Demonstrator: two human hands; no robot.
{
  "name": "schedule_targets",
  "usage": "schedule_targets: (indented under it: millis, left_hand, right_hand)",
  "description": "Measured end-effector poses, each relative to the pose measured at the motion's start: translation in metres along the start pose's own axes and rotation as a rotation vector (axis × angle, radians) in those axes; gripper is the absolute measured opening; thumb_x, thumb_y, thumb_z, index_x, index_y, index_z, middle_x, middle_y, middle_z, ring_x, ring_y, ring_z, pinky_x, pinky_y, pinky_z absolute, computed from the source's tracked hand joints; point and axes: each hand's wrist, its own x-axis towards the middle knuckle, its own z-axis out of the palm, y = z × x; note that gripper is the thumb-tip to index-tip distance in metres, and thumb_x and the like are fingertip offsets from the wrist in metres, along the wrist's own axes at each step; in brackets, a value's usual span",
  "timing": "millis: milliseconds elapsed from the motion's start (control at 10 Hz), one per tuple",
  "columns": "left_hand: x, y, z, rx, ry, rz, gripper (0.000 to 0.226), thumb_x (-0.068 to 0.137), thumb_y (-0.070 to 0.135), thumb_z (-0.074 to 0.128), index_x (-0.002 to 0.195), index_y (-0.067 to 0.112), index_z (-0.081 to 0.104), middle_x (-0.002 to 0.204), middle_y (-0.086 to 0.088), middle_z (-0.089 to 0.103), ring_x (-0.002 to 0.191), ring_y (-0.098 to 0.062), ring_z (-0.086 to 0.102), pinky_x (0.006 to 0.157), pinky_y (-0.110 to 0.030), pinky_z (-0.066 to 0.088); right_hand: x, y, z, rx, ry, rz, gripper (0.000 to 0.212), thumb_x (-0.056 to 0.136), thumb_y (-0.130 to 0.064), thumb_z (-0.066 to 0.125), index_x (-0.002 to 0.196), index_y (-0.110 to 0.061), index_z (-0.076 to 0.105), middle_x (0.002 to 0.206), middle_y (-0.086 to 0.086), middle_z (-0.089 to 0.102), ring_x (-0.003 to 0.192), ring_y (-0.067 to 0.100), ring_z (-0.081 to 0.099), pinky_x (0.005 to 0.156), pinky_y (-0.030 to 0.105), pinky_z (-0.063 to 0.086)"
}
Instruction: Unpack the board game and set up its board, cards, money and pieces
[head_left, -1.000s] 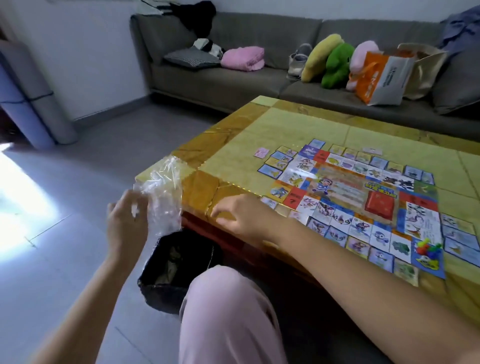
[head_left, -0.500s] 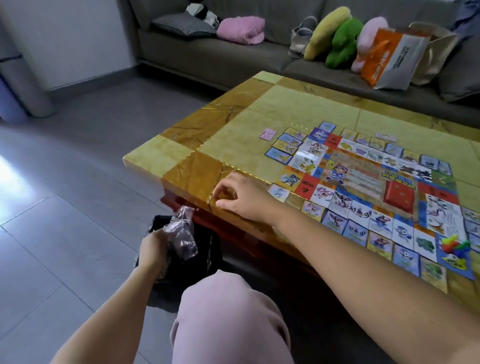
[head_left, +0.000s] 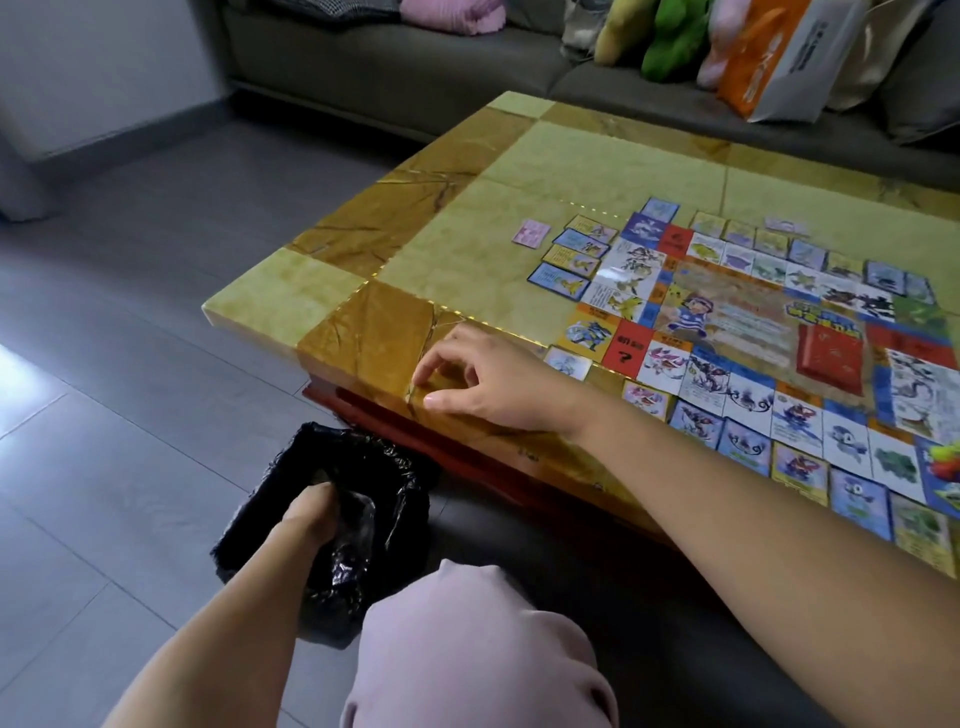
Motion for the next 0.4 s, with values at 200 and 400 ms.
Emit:
schedule_targets:
  millis: [200, 400]
  left_hand:
    - [-0.024, 0.036, -0.026, 0.179, 0.172, 0.150, 0.012, 0.084, 0.018, 0.061, 0.091, 0.015, 0.070, 0.089, -0.005, 0.071, 0.083, -0.027, 0.067, 0.073, -0.038, 0.056]
    - [-0.081, 0.090, -0.058, 0.232, 0.253, 0.243, 0.028, 0.086, 0.009, 0.053, 0.107, 0.016, 0.070, 0.104, -0.004, 0.068, 0.094, -0.025, 0.064, 0.075, -0.035, 0.053]
  right_hand:
    - [-0.003, -0.002, -0.004, 0.064, -0.036, 0.010, 0.019, 0.087, -0.033, 0.064, 0.106, -0.031, 0.067, 0.116, -0.007, 0.049, 0.083, -0.006, 0.045, 0.086, 0.023, 0.041]
    - [-0.016, -0.013, -0.014, 0.071, -0.114, 0.059, 0.022, 0.089, -0.032, 0.063, 0.110, -0.029, 0.066, 0.117, -0.007, 0.051, 0.086, -0.001, 0.046, 0.077, 0.018, 0.036]
